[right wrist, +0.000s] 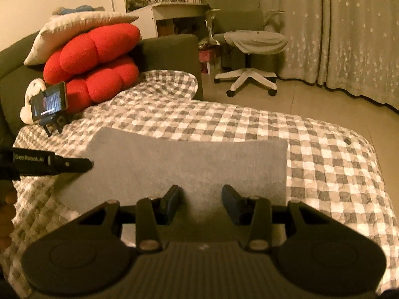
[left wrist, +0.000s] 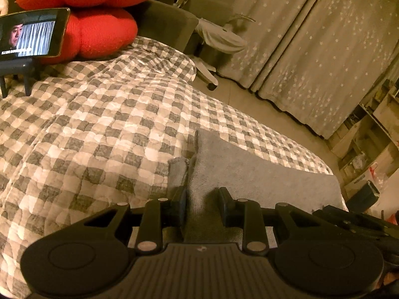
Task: Fold clothes
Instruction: 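Move the left gripper to the folded grey sweater's edge and grasp it, then lift the folded grey sweater off the bed with the left gripper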
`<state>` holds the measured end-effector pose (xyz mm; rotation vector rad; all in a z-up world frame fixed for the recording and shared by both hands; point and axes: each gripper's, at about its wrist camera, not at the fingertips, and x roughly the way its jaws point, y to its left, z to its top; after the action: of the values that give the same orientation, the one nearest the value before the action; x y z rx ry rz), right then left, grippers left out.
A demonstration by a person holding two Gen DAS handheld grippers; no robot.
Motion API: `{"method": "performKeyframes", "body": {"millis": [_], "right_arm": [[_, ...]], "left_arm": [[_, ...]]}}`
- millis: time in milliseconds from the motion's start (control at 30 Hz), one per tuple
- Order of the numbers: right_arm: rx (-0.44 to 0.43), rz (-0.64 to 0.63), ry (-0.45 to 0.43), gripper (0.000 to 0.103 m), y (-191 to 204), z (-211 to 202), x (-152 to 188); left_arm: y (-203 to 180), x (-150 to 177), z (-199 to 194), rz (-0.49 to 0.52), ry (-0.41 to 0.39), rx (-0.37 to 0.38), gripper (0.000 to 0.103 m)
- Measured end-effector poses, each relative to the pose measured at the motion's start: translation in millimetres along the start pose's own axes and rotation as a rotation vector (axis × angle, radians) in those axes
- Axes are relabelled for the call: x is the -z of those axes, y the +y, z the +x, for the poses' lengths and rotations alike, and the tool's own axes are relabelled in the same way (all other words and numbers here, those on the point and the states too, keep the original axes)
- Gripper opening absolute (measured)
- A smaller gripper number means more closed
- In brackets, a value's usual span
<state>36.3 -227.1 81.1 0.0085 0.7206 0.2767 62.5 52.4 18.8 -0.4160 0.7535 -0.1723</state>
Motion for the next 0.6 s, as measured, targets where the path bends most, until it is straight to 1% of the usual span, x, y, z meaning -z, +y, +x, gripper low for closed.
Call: {"method": "performKeyframes", "body": {"millis": [100,233,400,500,600], "right_arm": [[0.003,-0.022,-0.010,0.039,3.5,-1.7,0.1],[-0.041,-0.057,-0.029,0.040,14.1,-6.3,0.2],[-0.026,-0.108,0.020,0.043,26.4,6.8,4.1],[-0.043,-0.099,-0.009,0.043,26.4,0.1,1.7],[-0.075,-0.132,-0.034,0.042,34.0,-7.3,2.5]], "left_arm": [[0.9,-0.6,0.5,-0.008,0.003,0.002,0.028],[2.3,-2.2,-0.9,-0.016,-0.001,0.001,0.027],[1.9,-1.6,1.0,-0.009,0.004,-0.004,0.028],[3.8,-3.1,-0.5,-0.020,0.001,-0.002,0.028],[7.3,-4.7,-1.6,-0.037,0.000,-0.001,0.027]]}}
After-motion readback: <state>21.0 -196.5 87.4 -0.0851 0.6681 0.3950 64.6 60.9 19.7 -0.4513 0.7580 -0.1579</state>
